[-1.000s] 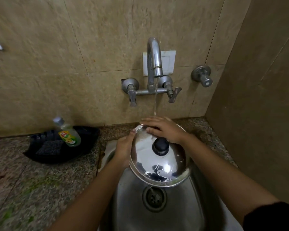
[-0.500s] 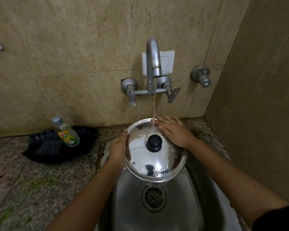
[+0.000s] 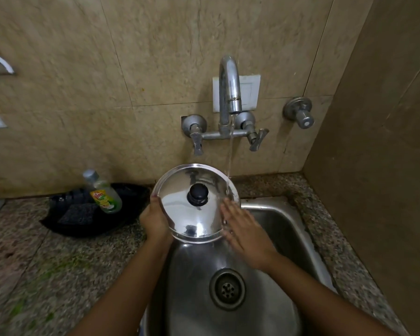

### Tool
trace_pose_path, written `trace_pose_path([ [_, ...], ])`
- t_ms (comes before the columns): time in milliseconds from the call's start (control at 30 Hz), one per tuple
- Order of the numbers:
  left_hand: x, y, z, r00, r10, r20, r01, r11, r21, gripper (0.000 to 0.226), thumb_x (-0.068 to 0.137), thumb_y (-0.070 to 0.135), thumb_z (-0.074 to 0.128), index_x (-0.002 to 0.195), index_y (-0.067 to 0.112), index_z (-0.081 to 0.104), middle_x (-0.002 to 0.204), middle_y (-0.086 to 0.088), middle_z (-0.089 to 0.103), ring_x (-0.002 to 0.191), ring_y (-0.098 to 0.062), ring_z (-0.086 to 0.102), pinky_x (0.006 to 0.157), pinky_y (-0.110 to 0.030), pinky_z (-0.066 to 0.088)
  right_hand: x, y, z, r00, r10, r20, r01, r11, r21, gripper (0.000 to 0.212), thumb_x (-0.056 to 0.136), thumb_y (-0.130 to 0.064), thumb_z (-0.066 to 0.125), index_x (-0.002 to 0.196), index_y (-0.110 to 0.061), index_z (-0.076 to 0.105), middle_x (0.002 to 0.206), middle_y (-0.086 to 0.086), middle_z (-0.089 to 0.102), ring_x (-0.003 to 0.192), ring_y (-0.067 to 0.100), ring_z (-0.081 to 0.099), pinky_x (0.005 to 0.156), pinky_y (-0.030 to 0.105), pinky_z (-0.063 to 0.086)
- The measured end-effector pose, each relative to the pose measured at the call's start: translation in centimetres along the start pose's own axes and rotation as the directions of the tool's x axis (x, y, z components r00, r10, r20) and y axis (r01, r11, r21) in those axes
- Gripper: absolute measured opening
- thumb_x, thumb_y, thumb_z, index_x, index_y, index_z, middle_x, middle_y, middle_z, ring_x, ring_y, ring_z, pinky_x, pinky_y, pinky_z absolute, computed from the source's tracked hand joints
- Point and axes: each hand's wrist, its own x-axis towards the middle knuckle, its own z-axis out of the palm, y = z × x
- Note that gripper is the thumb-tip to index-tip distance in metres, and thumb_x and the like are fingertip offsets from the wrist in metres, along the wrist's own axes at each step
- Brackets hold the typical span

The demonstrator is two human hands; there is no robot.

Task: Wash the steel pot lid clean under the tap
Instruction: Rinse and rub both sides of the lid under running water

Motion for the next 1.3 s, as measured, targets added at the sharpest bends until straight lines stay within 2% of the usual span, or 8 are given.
trace_pose_path([
  [133,-0.7,-0.8,0.6,0.998,0.007,0.067,-0.013,0.996,0.086,0.039,0.096,0.033,0.051,0.067,0.010,0.060,0.045,-0.002,0.059,0.043,-0.015,0.058,0.041,-0.020,0.045,3.1,1.2,-1.5,0.970,0.198,-0.141,-0.185,0.978,0.098,0.067,0.092,-0.050,0.005,0.152,-0.021,0.013,0.160,-0.004,0.012,0.147,0.008,-0.001,0.121,0.040,0.009],
  [333,-2.4,-1.3,4.0,0.990,-0.017,0.142,0.010,0.999,0.052,0.031,0.096,0.033,0.053,0.077,0.009,0.062,0.069,-0.003,0.061,0.062,-0.014,0.058,0.047,-0.016,0.046,5.1,0.6,-3.0,0.896,0.288,-0.339,-0.113,0.884,0.453,0.058,0.095,-0.040,0.016,0.136,-0.018,0.050,0.146,0.001,0.047,0.139,0.014,0.036,0.116,0.043,0.028],
  [533,-2.1,-1.3,5.4,0.983,-0.033,0.180,0.021,0.997,0.071,0.033,0.095,0.039,0.052,0.083,0.010,0.064,0.081,-0.008,0.067,0.076,-0.023,0.064,0.070,-0.030,0.051,4.2,-0.3,-3.4,0.911,0.178,-0.373,-0.102,0.971,0.215,0.059,0.096,-0.042,0.031,0.148,-0.015,0.028,0.156,0.003,0.031,0.144,0.017,0.024,0.120,0.040,0.019],
  [700,-1.8,-1.5,5.1,0.991,0.004,0.137,-0.013,0.998,0.063,0.033,0.095,0.037,0.052,0.074,0.014,0.064,0.077,-0.006,0.067,0.079,-0.026,0.065,0.077,-0.035,0.052,6.1,1.1,-3.7,0.915,0.235,-0.328,-0.180,0.965,0.189,0.070,0.085,-0.065,0.043,0.143,-0.027,0.035,0.153,-0.002,0.036,0.141,0.018,0.030,0.117,0.043,0.024],
  [933,-0.4,-0.8,3.1,0.996,0.057,0.063,-0.061,0.996,0.062,0.039,0.096,0.034,0.051,0.066,0.012,0.059,0.065,-0.007,0.060,0.061,-0.021,0.056,0.062,-0.029,0.047,7.5,-1.7,-2.5,0.962,0.112,-0.248,-0.060,0.977,0.206,0.066,0.088,-0.060,0.036,0.144,-0.027,0.030,0.150,0.001,0.038,0.138,0.022,0.034,0.112,0.047,0.030],
  [1100,-0.2,-1.0,2.7,0.992,0.066,0.110,-0.073,0.996,0.057,0.034,0.097,0.031,0.051,0.073,0.012,0.064,0.071,-0.003,0.065,0.065,-0.016,0.061,0.056,-0.024,0.048,6.8,-1.5,-1.5,0.930,0.246,-0.274,-0.191,0.959,0.210,0.080,0.086,-0.064,0.044,0.150,-0.022,0.020,0.159,0.001,0.021,0.145,0.020,0.019,0.119,0.040,0.017],
  [1200,0.2,-1.8,2.1,0.984,0.058,0.166,-0.071,0.994,0.078,0.033,0.096,0.031,0.052,0.083,0.005,0.068,0.074,-0.005,0.067,0.067,-0.016,0.063,0.054,-0.019,0.052,3.4,-2.5,-0.3,0.942,0.043,-0.333,-0.003,0.993,0.120,0.077,0.094,-0.051,0.040,0.153,-0.016,0.005,0.161,-0.001,-0.002,0.149,0.016,-0.002,0.121,0.031,0.000],
  [1300,0.5,-2.5,1.5,0.987,0.007,0.160,-0.023,0.995,0.097,0.034,0.095,0.032,0.054,0.075,0.008,0.067,0.073,-0.007,0.067,0.071,-0.024,0.064,0.067,-0.027,0.053,0.2,-1.3,1.1,0.964,-0.188,-0.187,0.191,0.982,-0.003,0.073,0.096,-0.053,0.036,0.153,-0.018,0.006,0.161,0.001,-0.003,0.148,0.013,-0.008,0.120,0.034,0.000],
])
